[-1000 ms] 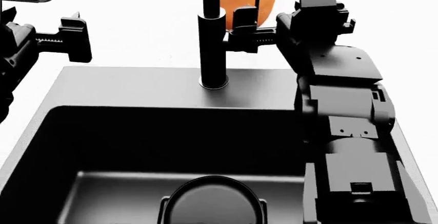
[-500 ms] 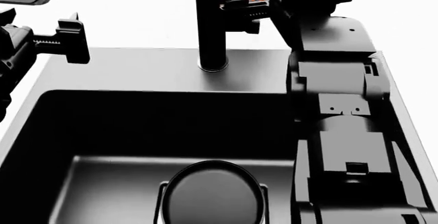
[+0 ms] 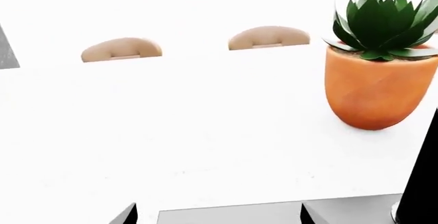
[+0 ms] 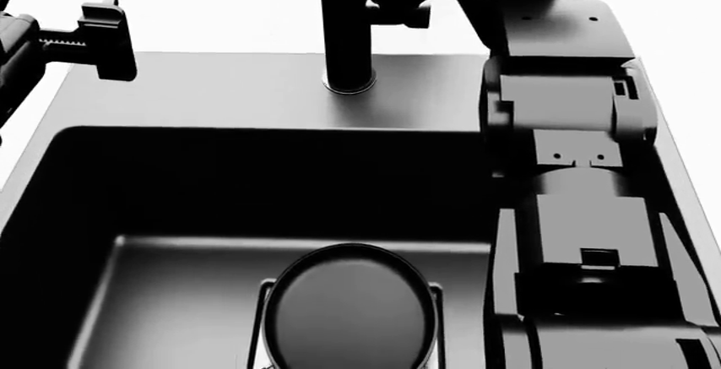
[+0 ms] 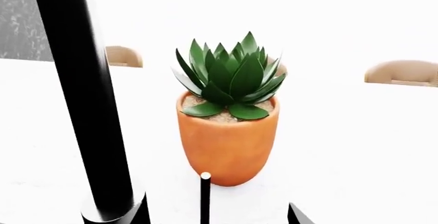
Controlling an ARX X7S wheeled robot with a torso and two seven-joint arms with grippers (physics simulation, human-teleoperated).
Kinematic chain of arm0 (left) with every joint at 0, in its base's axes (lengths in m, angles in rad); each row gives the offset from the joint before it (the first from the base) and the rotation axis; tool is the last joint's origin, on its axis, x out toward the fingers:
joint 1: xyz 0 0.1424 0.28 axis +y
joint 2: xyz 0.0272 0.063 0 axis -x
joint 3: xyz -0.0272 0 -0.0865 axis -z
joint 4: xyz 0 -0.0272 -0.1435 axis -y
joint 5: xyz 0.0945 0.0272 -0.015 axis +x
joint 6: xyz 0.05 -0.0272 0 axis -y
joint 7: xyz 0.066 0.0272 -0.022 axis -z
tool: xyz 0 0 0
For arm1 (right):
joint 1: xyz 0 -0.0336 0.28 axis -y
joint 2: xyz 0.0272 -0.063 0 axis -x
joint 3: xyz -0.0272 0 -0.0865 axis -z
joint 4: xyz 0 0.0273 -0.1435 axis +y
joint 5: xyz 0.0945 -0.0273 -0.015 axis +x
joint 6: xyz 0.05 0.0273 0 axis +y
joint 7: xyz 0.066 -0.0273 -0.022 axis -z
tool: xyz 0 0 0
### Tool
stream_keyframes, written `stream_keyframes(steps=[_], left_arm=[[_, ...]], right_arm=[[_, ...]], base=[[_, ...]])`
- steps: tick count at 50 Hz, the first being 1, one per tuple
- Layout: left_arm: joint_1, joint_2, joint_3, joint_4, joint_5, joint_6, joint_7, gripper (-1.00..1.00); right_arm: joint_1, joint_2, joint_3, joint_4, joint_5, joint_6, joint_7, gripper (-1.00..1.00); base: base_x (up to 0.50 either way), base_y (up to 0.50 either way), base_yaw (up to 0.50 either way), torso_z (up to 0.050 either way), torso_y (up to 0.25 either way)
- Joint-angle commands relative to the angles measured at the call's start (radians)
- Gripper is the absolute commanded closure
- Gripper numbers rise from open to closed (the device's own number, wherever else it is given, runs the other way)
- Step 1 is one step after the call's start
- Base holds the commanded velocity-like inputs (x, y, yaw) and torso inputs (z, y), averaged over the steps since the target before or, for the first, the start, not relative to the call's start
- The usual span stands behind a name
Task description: Pick the pan and sponge and place them into the sink. Then turn on the water.
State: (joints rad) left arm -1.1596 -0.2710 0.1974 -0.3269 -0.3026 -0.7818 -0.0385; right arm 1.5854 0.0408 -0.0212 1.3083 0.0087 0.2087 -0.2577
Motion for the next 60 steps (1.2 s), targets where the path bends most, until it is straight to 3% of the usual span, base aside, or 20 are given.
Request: stream_keyframes(steps=[1,60], left_arm=[[-0.013,-0.004,0.007,0.002,-0.003,-0.011,0.003,-1.00],[-0.083,-0.014,0.002,-0.036,-0.030,-0.031,0.007,-1.00]], right_arm=[[0.014,-0.001,0.007,0.000,0.001,0.005,0.003,-1.00],[0.127,0.000,-0.018,0.000,-0.008,0.043,0.014,-1.00]], base=[[0.00,0.00,0.00,0.005,-0.068],[0.00,0.00,0.00,0.007,-0.069]])
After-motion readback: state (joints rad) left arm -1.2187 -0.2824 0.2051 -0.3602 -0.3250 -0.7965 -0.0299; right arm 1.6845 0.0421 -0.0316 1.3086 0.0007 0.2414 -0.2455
